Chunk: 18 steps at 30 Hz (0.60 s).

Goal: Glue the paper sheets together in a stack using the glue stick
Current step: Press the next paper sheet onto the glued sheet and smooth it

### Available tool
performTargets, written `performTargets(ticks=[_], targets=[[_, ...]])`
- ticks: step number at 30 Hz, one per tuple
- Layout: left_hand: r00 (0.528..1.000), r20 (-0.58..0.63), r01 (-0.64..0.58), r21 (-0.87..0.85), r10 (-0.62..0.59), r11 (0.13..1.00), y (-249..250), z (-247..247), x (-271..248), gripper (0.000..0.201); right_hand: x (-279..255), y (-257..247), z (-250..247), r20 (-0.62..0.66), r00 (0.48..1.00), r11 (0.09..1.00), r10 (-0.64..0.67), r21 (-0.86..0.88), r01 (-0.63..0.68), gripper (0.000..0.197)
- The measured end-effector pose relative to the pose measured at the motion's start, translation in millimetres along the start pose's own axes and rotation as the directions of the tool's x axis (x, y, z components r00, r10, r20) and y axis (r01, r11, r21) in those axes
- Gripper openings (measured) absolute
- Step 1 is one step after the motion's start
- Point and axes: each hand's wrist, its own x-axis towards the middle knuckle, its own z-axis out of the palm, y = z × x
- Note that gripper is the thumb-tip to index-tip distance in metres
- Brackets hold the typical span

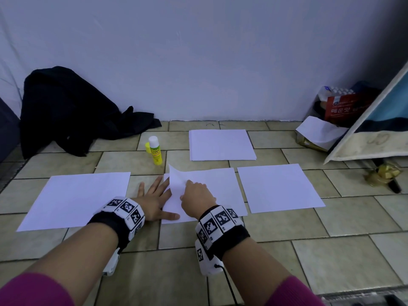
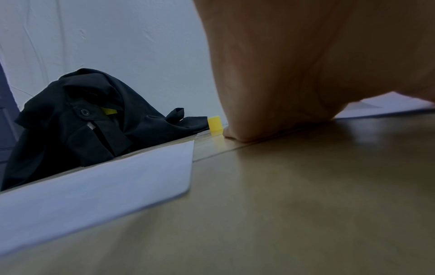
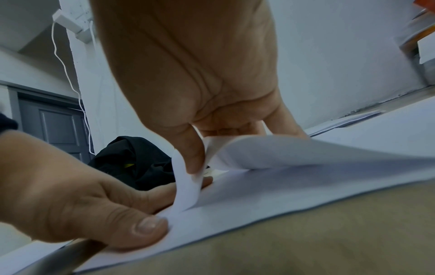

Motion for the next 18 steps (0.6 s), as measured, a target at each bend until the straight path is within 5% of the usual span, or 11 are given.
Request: performTargets(ticks=[18], targets=[[1.0, -0.006, 0.005, 0.002, -0.005, 1.0, -1.2, 1.6, 0.6, 0.155, 3.8, -4.1, 4.1, 0.033, 0.998, 0.998, 0.048, -0.032, -0.047, 0.043]])
